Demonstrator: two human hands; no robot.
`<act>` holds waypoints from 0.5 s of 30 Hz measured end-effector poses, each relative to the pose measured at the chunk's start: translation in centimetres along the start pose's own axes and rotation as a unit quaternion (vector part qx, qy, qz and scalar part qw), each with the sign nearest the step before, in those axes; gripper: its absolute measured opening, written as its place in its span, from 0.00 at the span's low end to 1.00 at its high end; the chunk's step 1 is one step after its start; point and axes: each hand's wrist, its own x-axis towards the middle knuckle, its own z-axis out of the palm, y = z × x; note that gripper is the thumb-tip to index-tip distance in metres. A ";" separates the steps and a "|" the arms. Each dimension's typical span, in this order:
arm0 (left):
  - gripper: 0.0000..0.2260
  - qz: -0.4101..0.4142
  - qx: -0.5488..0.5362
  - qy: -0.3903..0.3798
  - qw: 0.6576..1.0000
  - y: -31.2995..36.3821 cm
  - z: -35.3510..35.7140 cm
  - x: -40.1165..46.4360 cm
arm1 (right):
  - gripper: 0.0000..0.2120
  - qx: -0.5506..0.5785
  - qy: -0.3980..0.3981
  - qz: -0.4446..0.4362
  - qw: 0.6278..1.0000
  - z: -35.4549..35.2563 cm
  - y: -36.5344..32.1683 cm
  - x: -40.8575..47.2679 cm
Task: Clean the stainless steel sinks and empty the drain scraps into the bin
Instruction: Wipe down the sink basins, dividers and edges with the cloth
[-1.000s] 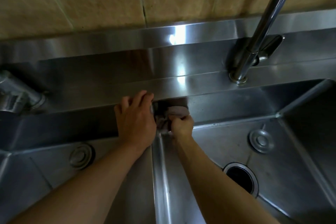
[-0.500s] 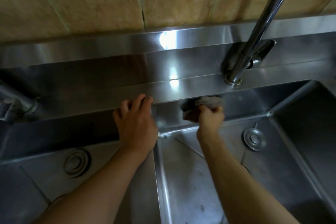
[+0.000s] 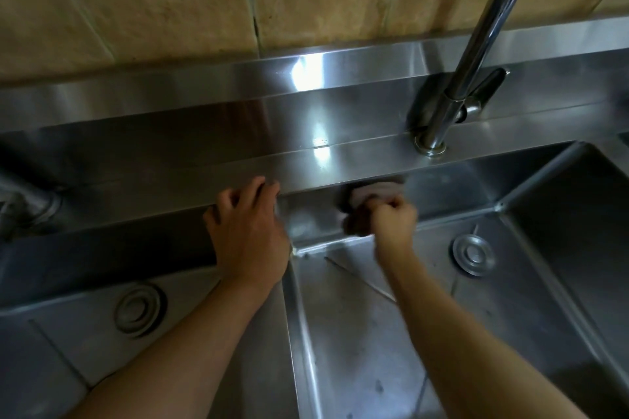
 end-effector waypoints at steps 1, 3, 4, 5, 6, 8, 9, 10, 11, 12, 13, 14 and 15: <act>0.20 -0.001 -0.004 0.000 1.000 0.0 0.0 0.0 | 0.08 0.008 0.026 0.013 1.000 -1.4 -0.3 1.6; 0.21 0.003 -0.005 0.007 1.000 -0.1 0.1 0.1 | 0.11 0.019 0.070 0.040 0.997 -3.6 -0.6 4.5; 0.20 0.004 -0.002 0.008 1.000 -0.1 0.0 0.1 | 0.12 0.021 0.083 0.044 0.995 -4.1 -0.5 5.6; 0.21 0.002 0.000 0.008 1.000 -0.1 0.0 0.2 | 0.12 0.013 0.091 0.043 0.995 -3.8 0.0 6.2; 0.22 0.001 0.001 0.006 1.000 0.0 0.0 0.3 | 0.12 -0.003 0.100 0.039 0.994 -3.3 0.5 6.5; 0.22 -0.001 0.000 -0.003 1.000 0.2 -0.1 0.2 | 0.13 -0.041 0.095 0.038 0.994 -1.6 3.8 7.5; 0.21 -0.004 0.000 -0.007 1.000 0.2 -0.1 0.1 | 0.14 -0.044 0.080 0.053 0.994 -0.3 4.1 6.0; 0.20 -0.006 0.000 -0.011 1.000 0.2 -0.2 0.0 | 0.16 -0.035 0.058 0.069 0.995 1.2 4.1 3.9; 0.20 -0.008 -0.001 -0.014 1.000 0.3 -0.1 -0.1 | 0.18 -0.040 0.032 0.073 0.996 2.5 4.1 1.9; 0.21 -0.008 -0.002 -0.016 1.000 0.3 -0.1 -0.1 | 0.18 -0.058 0.002 0.064 0.996 3.7 4.2 0.2; 0.21 -0.010 0.001 -0.017 1.000 0.4 -0.2 -0.1 | 0.18 -0.079 -0.032 0.059 0.995 4.8 4.8 -1.1; 0.21 -0.012 0.006 -0.018 1.000 0.3 -0.2 -0.1 | 0.19 -0.093 -0.066 0.052 0.992 5.8 5.5 -2.3; 0.21 -0.012 0.008 -0.021 1.000 0.4 -0.2 0.0 | 0.18 -0.095 -0.095 0.054 0.989 6.5 5.9 -3.2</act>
